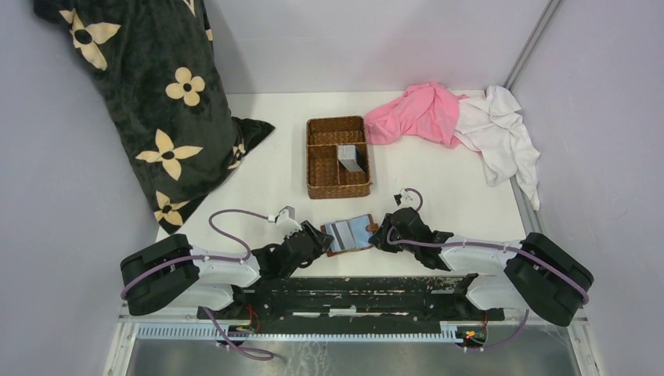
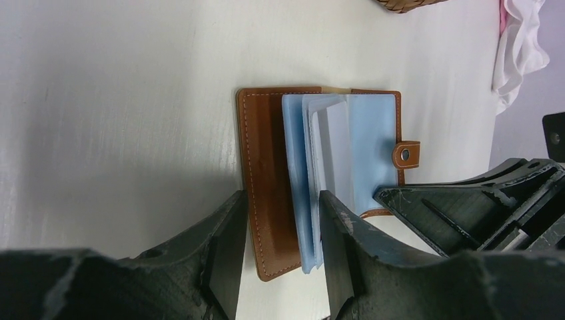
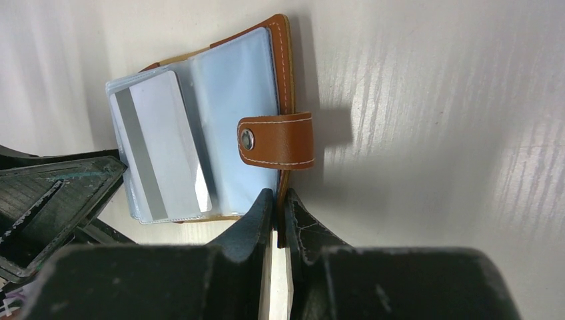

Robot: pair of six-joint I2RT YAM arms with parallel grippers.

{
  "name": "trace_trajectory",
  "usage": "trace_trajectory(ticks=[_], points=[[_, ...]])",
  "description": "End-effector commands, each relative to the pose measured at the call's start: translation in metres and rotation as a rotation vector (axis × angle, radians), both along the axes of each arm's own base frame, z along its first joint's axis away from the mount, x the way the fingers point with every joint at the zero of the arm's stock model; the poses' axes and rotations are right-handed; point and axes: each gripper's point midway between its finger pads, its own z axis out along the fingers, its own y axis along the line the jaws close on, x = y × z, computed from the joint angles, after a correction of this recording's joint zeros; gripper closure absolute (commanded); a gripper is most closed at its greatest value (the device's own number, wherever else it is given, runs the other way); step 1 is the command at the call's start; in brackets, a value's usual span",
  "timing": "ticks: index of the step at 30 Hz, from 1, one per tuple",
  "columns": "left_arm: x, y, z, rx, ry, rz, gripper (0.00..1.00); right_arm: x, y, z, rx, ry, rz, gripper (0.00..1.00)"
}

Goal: Put the credit cards into the card holder

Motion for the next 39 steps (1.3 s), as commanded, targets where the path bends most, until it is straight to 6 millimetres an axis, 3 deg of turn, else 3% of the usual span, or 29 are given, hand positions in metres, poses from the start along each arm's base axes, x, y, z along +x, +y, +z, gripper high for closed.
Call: trace_trajectory(ticks=[1, 17, 35, 39], points=[[0.002, -0.008, 0.017, -0.010, -0.052, -0.026, 0.49, -0.004, 0.011, 0.003, -0.001, 0.003, 0.026, 0.86], [0.013, -0.027, 0.071, -0.060, -0.176, -0.015, 0.50, -0.007, 0.021, 0.001, -0.034, -0.007, 0.046, 0.87], [0.009, -0.052, 0.084, -0.057, -0.192, -0.064, 0.50, -0.008, 0.025, 0.001, -0.050, -0.022, 0.053, 0.87], [0.010, -0.060, 0.079, -0.043, -0.188, -0.076, 0.50, -0.009, 0.025, -0.001, -0.077, -0.028, 0.063, 0.77]])
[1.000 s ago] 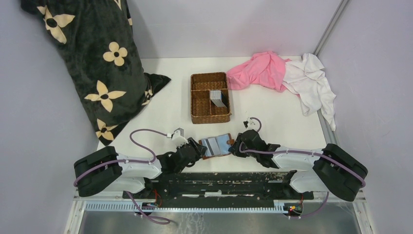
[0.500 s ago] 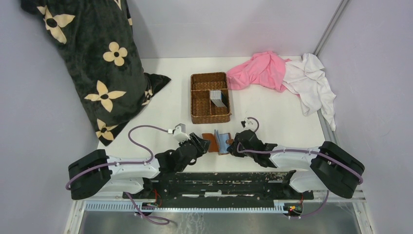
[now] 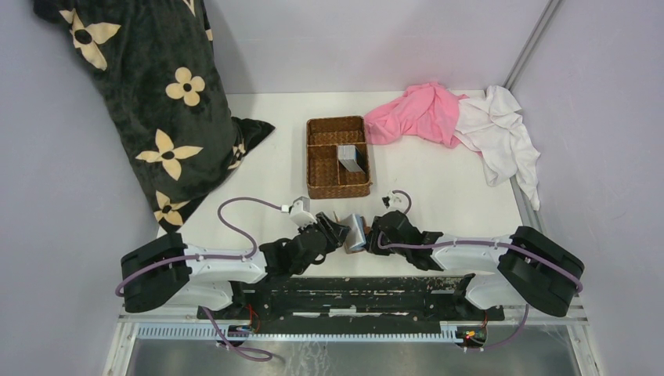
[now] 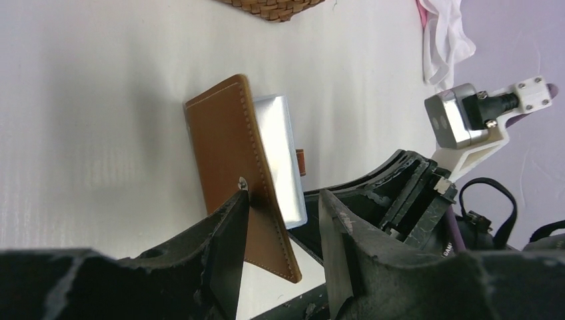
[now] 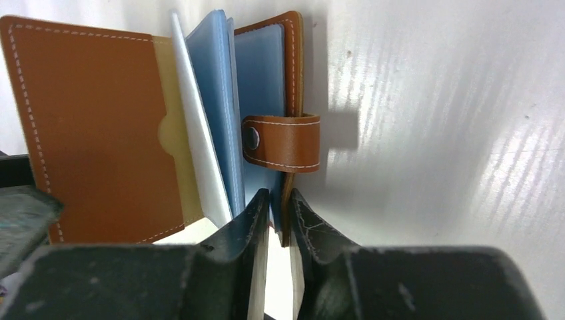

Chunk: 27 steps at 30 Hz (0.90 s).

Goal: Put the credit cards into the card holder

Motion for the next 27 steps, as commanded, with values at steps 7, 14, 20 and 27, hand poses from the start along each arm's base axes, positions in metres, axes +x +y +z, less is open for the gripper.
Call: trace_trajectory(ticks=[7, 14, 20, 27], points=[[0.006, -0.024, -0.001, 0.028, -0.030, -0.036, 0.50, 0.002, -0.006, -0.002, -0.152, -0.042, 0.029, 0.51], [0.007, -0.024, -0.007, 0.044, -0.033, -0.031, 0.50, 0.011, -0.020, 0.001, -0.286, -0.096, 0.015, 0.47], [0.009, -0.026, -0.009, 0.053, -0.038, -0.033, 0.50, 0.022, -0.024, 0.004, -0.402, -0.140, 0.030, 0.47], [0.010, -0.025, -0.012, 0.068, -0.042, -0.031, 0.50, 0.032, -0.021, 0.012, -0.465, -0.197, 0.039, 0.46]])
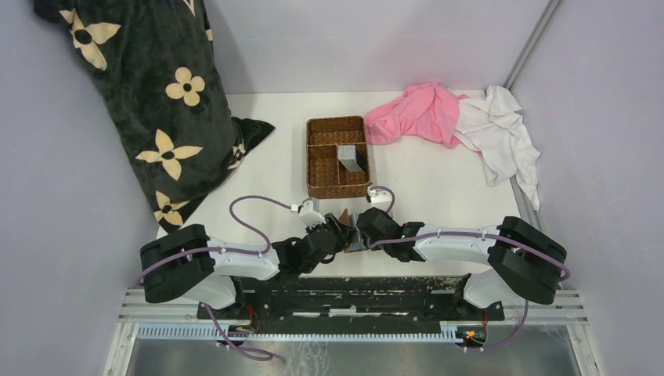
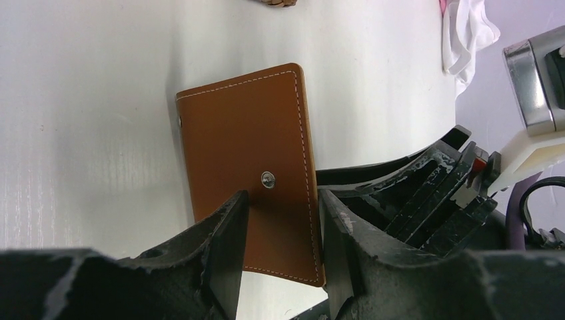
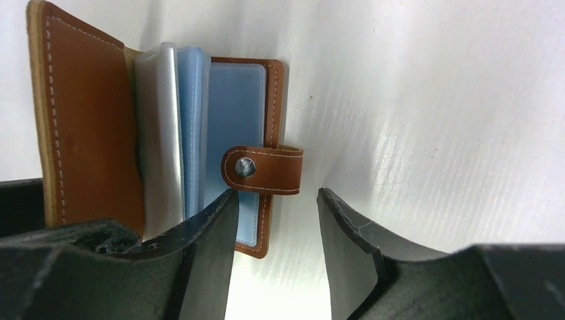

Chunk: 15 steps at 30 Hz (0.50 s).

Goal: Put the credit cards into the card holder

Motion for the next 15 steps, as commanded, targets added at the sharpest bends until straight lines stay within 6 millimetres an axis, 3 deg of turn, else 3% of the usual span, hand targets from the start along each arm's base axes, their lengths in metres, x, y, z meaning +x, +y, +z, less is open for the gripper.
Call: trace_trajectory(ticks=[1, 15], points=[[0.006, -0.005, 0.009, 0.023, -0.056, -0.008, 0.50, 0.012, -0.005, 0.011, -0.085, -0.075, 0.000, 0.46], [0.008, -0.004, 0.009, 0.031, -0.071, -0.002, 0.50, 0.031, 0.003, 0.033, -0.097, -0.211, 0.016, 0.47]])
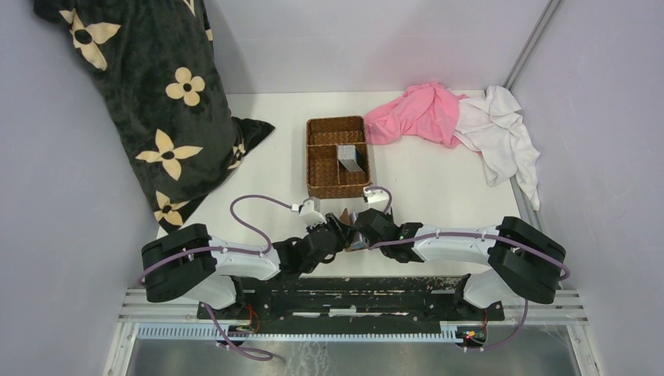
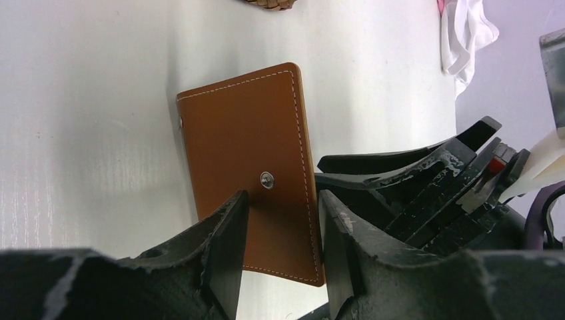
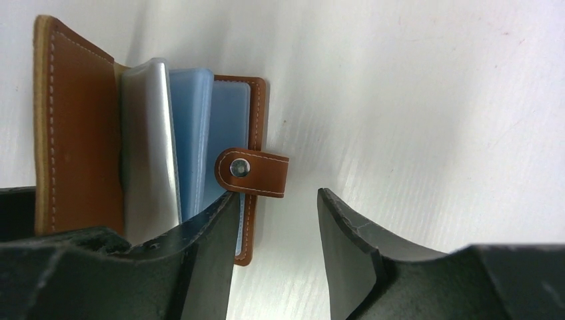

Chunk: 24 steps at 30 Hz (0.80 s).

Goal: Put the credit cards into the card holder

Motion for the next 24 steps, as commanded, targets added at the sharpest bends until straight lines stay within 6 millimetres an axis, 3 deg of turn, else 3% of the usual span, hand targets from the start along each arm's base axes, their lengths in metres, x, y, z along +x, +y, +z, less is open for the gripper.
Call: trace_trajectory(ticks=[1, 16, 24], points=[[0.006, -0.003, 0.007, 0.027, -0.053, 0.003, 0.50, 0.021, 0.013, 0.027, 0.028, -0.114, -0.005, 0.48], [0.008, -0.007, 0.009, 0.035, -0.062, -0.004, 0.50, 0.031, 0.005, 0.043, 0.008, -0.185, -0.050, 0.54], [0.009, -0.026, 0.012, 0.055, -0.065, -0.053, 0.50, 0.031, 0.002, 0.049, 0.027, -0.201, -0.064, 0.56]])
